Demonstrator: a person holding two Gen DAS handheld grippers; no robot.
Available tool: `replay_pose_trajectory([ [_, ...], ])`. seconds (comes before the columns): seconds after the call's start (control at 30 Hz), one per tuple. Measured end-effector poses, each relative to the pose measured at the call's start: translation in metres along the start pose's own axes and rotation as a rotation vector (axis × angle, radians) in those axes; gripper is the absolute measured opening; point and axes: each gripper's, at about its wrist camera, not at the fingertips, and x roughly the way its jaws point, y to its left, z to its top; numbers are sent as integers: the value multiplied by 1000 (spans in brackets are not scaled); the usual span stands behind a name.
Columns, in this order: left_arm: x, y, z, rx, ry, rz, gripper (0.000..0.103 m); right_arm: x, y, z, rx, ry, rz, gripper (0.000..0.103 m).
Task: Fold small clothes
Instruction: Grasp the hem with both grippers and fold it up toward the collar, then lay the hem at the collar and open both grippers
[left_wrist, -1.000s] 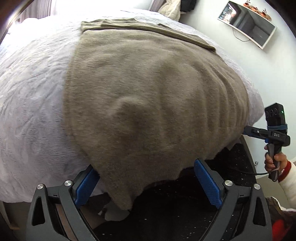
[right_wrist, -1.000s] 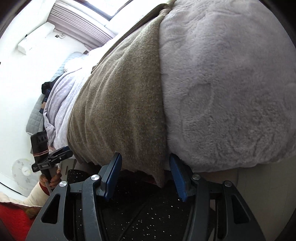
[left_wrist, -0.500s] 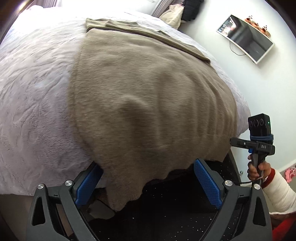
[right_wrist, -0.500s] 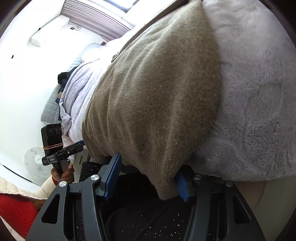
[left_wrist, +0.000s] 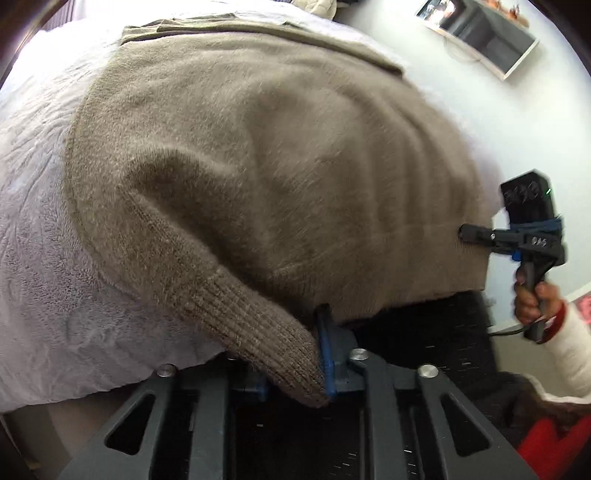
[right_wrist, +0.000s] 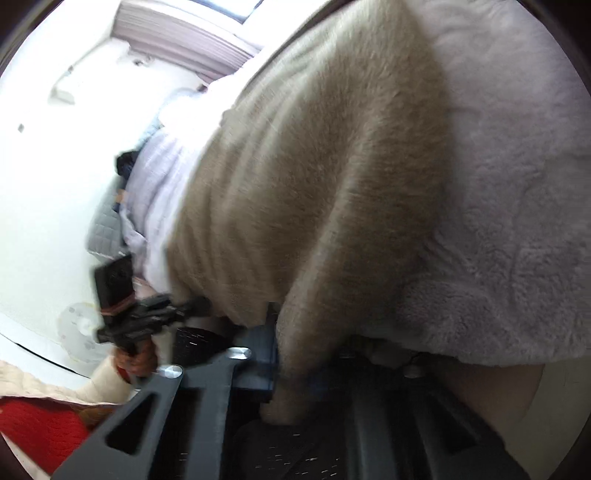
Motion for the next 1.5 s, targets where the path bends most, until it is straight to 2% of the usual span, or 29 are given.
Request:
replay_pose_trajectory([
  [0.13,-35,0,15,-28,-82,-126,14,-21,27,3,-26,-58,124,13],
  [0.23,-59,-2,34,-37,-153,-190,14,-35,45,17,-43,-113,198,13],
  [0.37,-84,1,66,-57,-243,-236,14,-46,65,47,-71,-182,271,13],
  [0.47,-99,3,97,-50,-314,-218,14,-49,79,75,-103,-211,294,13],
  [0.63,-112,16,159,-65,-393,-178,14,-48,95,131,-149,-221,279,13],
  [0.83,-106,41,235,-82,-442,-112,14,-46,95,220,-149,-244,288,13],
  [1.0,-72,71,305,-111,-430,-52,14,-28,62,298,-54,-242,265,13],
  [1.17,-18,110,362,-169,-379,9,14,15,3,356,93,-225,190,13],
  [1.27,19,129,382,-184,-323,60,14,42,-38,375,181,-208,121,13],
  [1.4,63,145,384,-204,-240,111,14,71,-83,384,266,-176,46,13],
  [1.5,72,150,383,-210,-229,108,15,73,-86,386,255,-175,34,12],
])
